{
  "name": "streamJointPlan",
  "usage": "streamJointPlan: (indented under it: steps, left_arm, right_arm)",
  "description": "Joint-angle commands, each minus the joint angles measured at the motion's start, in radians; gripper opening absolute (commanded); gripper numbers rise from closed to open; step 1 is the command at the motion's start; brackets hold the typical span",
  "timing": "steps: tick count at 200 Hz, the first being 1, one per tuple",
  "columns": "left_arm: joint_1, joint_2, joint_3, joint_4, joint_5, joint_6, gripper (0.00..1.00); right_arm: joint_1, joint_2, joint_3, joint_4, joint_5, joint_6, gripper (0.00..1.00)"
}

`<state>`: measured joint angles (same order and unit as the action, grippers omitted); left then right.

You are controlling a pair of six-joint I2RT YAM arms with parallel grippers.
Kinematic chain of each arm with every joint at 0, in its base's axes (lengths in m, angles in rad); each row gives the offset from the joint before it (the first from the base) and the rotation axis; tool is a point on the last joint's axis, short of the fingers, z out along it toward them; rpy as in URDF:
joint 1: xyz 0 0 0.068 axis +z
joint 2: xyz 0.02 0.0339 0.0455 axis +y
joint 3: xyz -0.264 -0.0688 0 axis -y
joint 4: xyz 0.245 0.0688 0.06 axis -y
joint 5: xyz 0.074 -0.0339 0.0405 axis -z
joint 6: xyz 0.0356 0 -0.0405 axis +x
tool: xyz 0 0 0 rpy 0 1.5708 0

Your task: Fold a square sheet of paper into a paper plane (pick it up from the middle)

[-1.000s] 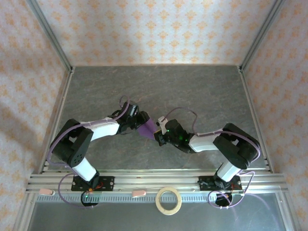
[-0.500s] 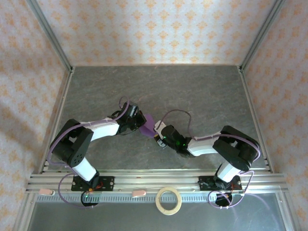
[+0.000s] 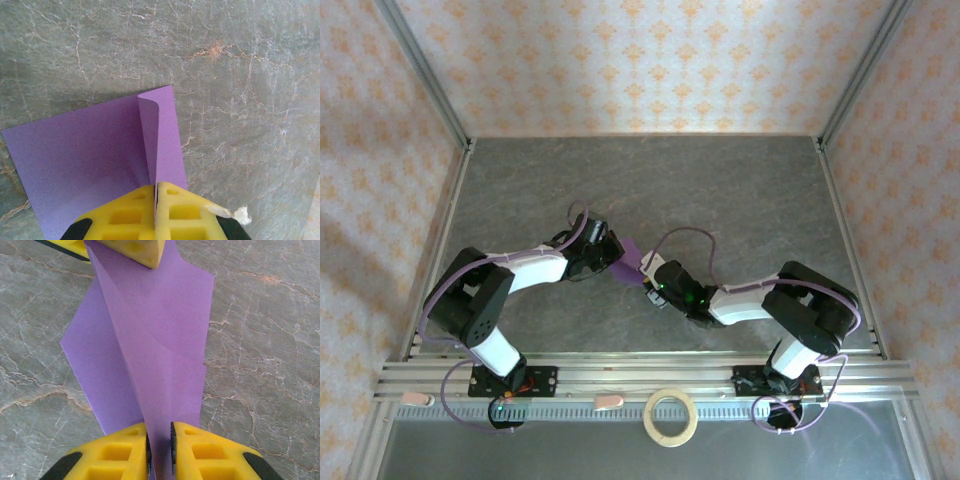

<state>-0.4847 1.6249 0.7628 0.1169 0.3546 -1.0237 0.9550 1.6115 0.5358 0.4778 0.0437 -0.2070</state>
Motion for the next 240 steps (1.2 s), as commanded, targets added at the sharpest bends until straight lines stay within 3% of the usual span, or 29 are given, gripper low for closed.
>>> streamJointPlan:
  steps: [1,124,190,217,230,240]
  left_arm:
    - [-0.003,-0.016,-0.008,0.003,0.005,-0.006,0.01]
    - [-0.009,-0.004,0.012,-0.009,0.004,0.0,0.01]
    - [-0.011,-0.003,0.018,-0.014,-0.002,0.002,0.03]
    - [-0.009,-0.022,0.038,-0.052,-0.029,0.022,0.24]
    - [-0.008,-0.047,0.054,-0.098,-0.074,0.041,0.46]
    - [-0.002,-0.074,0.058,-0.129,-0.109,0.053,0.54]
  right_arm:
    - [0.006,-0.006,0.013,-0.005,-0.012,0.008,0.18]
    - [0.006,0.01,0.03,0.007,-0.024,0.012,0.25]
    - [0.007,0.015,0.032,-0.005,-0.043,0.026,0.09]
    - [0.005,0.025,0.03,-0.003,-0.08,0.093,0.01]
    - [-0.004,0.039,0.036,-0.013,-0.133,0.144,0.0]
    - [-0.015,0.05,0.041,-0.013,-0.173,0.192,0.0]
